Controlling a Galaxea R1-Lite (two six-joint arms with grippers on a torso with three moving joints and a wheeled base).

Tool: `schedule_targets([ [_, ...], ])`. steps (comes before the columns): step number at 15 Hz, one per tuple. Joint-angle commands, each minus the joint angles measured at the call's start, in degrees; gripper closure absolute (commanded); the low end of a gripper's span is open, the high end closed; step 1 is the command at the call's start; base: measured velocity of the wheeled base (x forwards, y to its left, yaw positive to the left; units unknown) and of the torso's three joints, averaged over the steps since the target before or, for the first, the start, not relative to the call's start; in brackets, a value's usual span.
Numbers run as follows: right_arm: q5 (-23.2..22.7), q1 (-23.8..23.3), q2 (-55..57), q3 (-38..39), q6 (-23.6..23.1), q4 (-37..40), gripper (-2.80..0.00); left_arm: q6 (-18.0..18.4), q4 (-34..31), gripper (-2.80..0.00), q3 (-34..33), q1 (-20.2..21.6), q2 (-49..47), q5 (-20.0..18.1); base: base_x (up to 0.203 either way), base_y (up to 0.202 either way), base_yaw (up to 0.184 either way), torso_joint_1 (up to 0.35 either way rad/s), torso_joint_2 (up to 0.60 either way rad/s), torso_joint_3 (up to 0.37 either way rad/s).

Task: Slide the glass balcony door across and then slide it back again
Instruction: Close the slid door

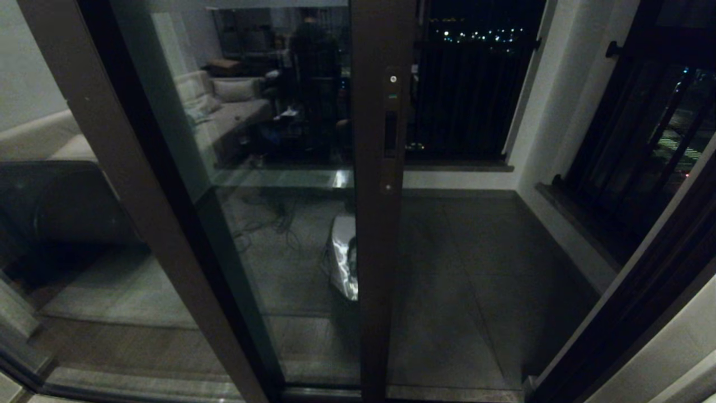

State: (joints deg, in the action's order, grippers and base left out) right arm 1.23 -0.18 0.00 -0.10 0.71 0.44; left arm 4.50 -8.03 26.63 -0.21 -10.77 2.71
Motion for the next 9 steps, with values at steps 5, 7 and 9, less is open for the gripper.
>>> schedule_targets([
  [5, 0.0, 0.01, 0.0, 0.01, 0.0, 0.0, 0.0, 5.7, 0.77, 0.0, -19.23, 0.39, 10.69, 0.8, 0.0, 0.0, 0.0, 0.0, 0.0, 0.0],
  [7, 0.0, 0.01, 0.0, 0.01, -0.06, 0.0, 0.0, 5.62, 5.28, 0.0, -23.97, 0.39, 10.77, -0.29, 0.0, 0.0, 0.0, 0.0, 0.0, 0.0],
  [9, 0.0, 0.01, 0.02, 0.01, 0.0, 0.0, 0.0, 4.68, 10.05, 0.0, -26.25, 0.39, 10.77, -2.75, 0.0, 0.0, 0.0, 0.0, 0.0, 0.0],
])
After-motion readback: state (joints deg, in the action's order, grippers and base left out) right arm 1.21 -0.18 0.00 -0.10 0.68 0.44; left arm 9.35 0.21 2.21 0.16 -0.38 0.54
